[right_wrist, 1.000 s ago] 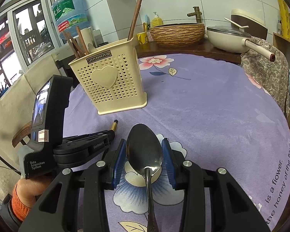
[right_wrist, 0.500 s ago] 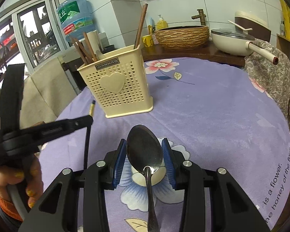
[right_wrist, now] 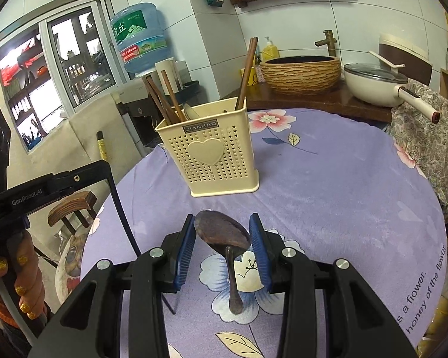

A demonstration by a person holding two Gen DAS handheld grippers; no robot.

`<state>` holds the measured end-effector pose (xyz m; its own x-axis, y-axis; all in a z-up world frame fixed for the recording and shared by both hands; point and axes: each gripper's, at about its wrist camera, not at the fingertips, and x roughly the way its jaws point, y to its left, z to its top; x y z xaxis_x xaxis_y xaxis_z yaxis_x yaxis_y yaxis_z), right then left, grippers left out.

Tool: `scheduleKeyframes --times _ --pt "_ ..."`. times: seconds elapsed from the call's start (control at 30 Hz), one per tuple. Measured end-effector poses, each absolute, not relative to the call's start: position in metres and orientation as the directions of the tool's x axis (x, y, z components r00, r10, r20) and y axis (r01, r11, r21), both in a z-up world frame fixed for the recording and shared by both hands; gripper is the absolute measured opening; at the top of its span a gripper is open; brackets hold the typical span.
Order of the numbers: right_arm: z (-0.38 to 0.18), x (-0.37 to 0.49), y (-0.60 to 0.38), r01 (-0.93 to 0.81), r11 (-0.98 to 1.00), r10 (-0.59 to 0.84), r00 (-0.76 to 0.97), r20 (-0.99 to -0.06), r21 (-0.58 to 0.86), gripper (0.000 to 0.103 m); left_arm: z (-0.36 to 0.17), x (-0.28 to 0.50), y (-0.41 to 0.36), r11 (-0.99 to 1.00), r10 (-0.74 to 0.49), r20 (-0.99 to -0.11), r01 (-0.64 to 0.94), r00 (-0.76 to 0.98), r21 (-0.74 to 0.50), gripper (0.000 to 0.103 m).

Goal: Organize utensils
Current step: 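Carry the black chopstick over the holder with the left tool while the right tool carries the metal spoon, then lower the black chopstick into the holder and open the left tool while the right tool releases the spoon in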

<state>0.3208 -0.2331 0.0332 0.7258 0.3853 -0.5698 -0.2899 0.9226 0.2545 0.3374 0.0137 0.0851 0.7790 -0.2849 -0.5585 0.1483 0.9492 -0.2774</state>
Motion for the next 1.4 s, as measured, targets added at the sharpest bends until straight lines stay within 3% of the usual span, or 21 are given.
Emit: scheduleKeyframes --times 0.5,0.8,1.17,1.4 --pt "0.058 0.329 -0.226 -0.351 0.902 0.432 0.725 -0.536 0.252 0.036 0.109 0.337 0.011 0.948 -0.298 -0.517 0.186 0.802 -0.259 0.007" --pt "0.113 0.358 -0.217 -0.428 0.878 0.476 0.735 -0.483 0.214 0.036 0.163 0.364 0.011 0.947 -0.312 -0.483 0.227 0.818 -0.226 0.007" --pt "0.205 0.427 -0.204 -0.426 0.877 0.48 0.806 -0.348 0.223 0.036 0.263 0.413 0.015 0.972 -0.224 -0.387 0.174 0.894 -0.16 0.007" --pt "0.186 0.465 -0.19 -0.377 0.907 0.421 0.834 -0.357 0.189 0.036 0.259 0.461 0.025 0.984 -0.141 -0.405 0.083 0.903 -0.157 0.007"
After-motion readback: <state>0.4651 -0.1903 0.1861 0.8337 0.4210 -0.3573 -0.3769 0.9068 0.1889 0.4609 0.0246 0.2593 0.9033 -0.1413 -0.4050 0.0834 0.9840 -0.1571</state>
